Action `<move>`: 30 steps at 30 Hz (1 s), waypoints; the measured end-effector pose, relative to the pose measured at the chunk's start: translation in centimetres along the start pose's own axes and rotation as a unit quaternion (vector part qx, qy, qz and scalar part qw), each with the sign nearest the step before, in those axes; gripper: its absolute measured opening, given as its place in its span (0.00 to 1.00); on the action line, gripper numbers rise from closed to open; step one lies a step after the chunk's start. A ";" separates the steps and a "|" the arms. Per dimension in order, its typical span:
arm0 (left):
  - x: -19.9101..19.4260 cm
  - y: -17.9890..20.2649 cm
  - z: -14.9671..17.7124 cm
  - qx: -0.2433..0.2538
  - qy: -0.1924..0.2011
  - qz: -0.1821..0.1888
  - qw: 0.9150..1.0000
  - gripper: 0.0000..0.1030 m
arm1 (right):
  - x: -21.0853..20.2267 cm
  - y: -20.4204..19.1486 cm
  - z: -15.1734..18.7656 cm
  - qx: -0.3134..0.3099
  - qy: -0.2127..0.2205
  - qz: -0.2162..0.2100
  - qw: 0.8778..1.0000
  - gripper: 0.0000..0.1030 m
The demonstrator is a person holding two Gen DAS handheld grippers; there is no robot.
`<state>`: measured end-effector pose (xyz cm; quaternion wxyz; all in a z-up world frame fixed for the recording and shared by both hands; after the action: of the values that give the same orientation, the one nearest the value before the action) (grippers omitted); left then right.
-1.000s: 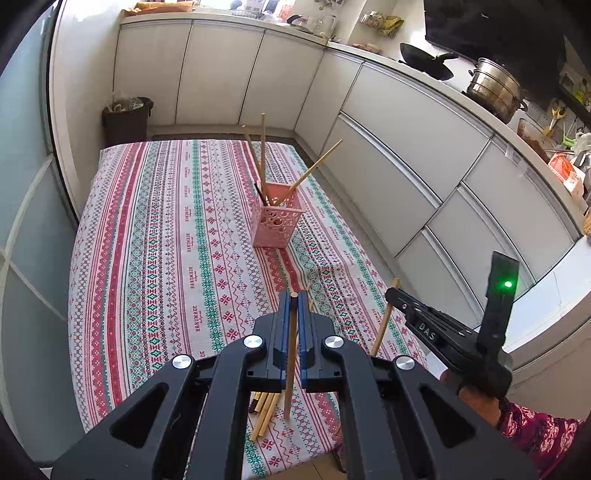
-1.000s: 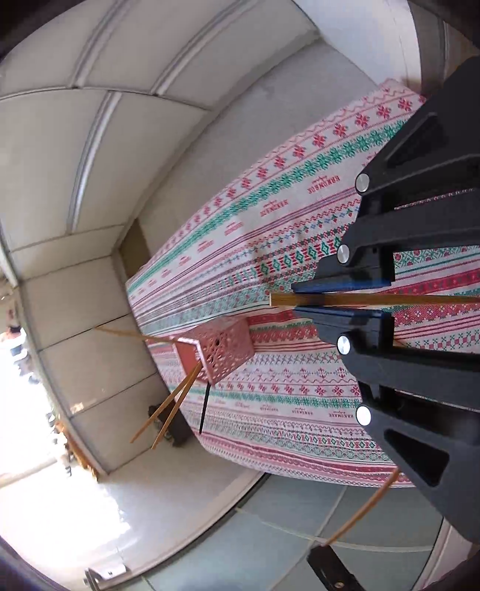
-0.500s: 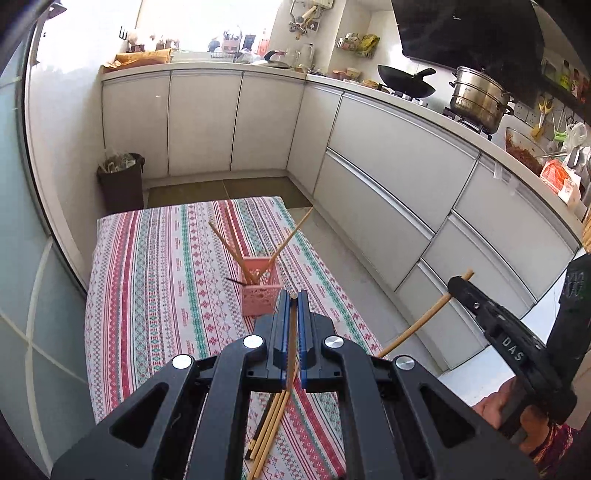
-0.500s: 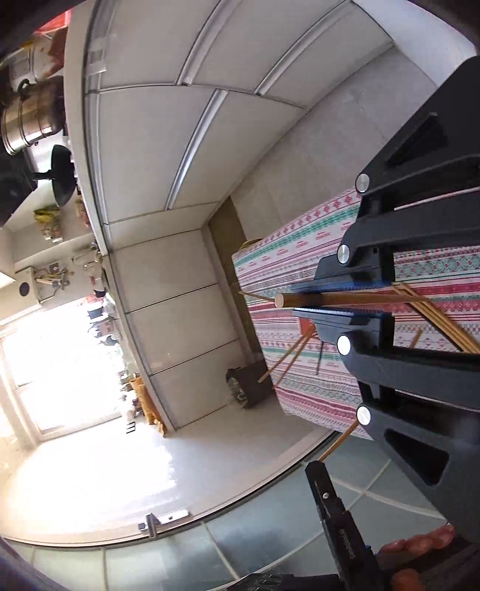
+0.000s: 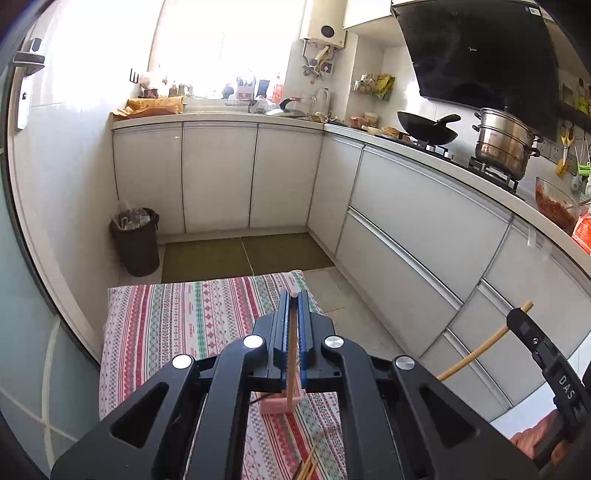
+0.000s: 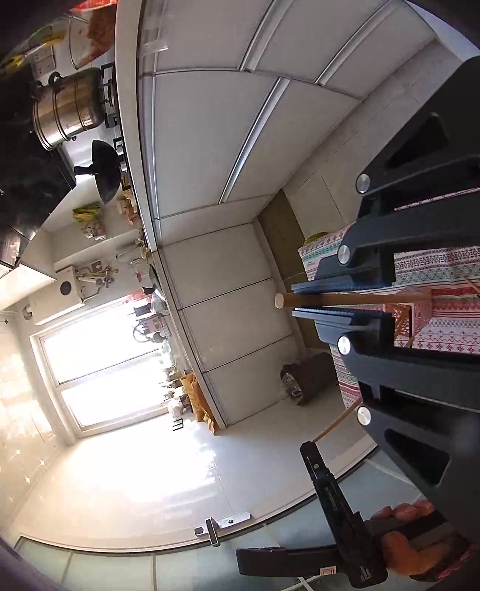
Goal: Organize utensils
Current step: 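Carry the chopsticks over the pink holder and open both tools to drop them in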
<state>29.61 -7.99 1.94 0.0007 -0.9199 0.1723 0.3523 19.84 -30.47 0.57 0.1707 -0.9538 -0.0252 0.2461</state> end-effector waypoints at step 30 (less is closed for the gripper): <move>-2.1 -9.4 8.0 -0.156 0.039 0.010 0.987 0.38 | 14.3 -4.3 1.2 -0.042 -0.025 -0.005 0.999 0.08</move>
<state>25.96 2.48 -3.81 -0.1525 -0.9200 0.1241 0.3391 31.95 -24.19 -5.55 0.1308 -0.9534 -0.0449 0.2680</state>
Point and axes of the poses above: each gripper's, at about its wrist camera, not at the fingertips, and x roughly the way its jaws point, y to its right, z to its underside, the point moved 1 cm from there along x, roughly the way its jaws point, and after that the axes turned 11 degrees about -y, right-handed, at the moved point
